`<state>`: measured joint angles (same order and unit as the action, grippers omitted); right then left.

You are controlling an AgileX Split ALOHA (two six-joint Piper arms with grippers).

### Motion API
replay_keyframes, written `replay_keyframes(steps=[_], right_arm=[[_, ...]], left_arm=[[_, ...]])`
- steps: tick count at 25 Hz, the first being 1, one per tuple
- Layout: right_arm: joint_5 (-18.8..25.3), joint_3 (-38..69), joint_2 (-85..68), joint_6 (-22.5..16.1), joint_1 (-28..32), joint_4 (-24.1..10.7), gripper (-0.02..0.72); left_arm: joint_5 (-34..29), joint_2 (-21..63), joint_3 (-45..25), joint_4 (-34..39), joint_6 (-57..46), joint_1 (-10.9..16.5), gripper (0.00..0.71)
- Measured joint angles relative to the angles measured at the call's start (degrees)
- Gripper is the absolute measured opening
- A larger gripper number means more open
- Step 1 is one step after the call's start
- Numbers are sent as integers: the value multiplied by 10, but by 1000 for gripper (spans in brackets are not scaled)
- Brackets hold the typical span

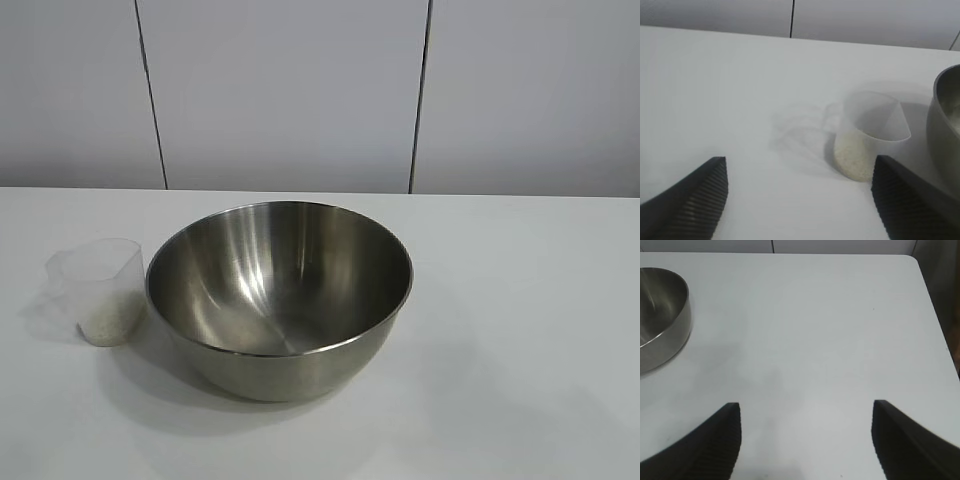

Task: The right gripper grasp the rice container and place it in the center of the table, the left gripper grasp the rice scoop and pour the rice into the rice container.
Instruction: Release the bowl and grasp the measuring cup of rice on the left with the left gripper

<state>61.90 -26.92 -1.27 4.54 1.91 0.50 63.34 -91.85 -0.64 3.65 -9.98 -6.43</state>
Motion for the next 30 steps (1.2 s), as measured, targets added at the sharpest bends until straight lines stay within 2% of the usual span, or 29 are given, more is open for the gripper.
replay_keyframes(steps=[3, 5, 11, 16, 25, 30], right_arm=[[0, 0, 0, 0, 0, 0, 503], [0, 0, 0, 0, 0, 0, 503], [0, 0, 0, 0, 0, 0, 503], [0, 0, 0, 0, 0, 0, 503], [0, 0, 0, 0, 0, 0, 503], [0, 0, 0, 0, 0, 0, 503]], left_arm=[[14, -106, 20, 24, -12, 0, 573], [14, -142, 40, 44, 12, 0, 571], [23, -154, 106, 59, 93, 0, 570], [26, -157, 134, 60, 140, 2, 570], [27, -242, 177, 114, 158, 50, 548], [27, -261, 208, 171, 154, 93, 538]])
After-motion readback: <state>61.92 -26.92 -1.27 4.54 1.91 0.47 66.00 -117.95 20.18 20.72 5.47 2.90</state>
